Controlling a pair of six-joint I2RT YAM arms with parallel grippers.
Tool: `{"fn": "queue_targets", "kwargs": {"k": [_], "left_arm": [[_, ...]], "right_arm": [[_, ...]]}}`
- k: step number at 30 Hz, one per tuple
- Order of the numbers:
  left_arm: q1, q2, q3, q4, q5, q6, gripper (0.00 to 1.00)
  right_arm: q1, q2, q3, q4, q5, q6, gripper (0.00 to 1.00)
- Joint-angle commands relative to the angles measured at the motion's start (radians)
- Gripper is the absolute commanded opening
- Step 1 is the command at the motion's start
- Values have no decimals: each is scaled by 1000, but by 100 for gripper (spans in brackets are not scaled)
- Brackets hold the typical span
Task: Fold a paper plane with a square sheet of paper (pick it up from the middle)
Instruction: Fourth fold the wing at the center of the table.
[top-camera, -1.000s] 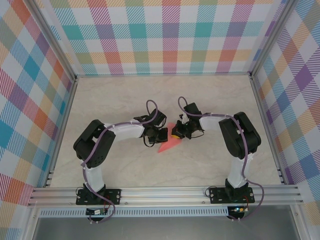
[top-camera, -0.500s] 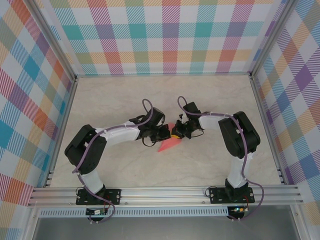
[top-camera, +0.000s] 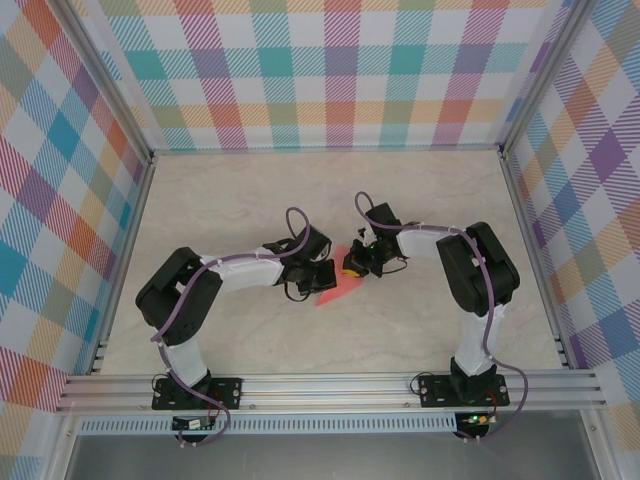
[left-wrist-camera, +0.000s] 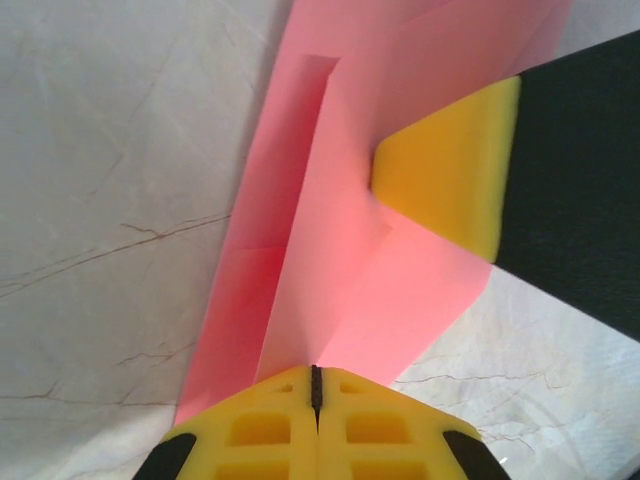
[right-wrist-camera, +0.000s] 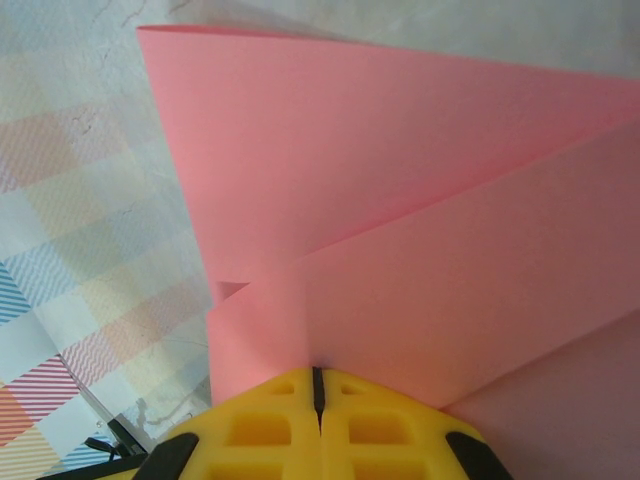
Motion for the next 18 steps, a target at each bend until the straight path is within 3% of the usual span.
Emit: {"fn": "queue_targets", "kwargs": {"k": [1, 12, 18], "left_arm": [[-6, 20, -26, -19, -21, -18, 1], [-6, 10, -48, -31, -52, -23, 0], [-7, -46, -56, 14, 25, -23, 1]], "right_arm": [[0, 83, -26, -103, 138, 7, 0], [0, 89, -27, -110, 143, 7, 0], [0, 88, -27, -115, 143, 4, 0]]}}
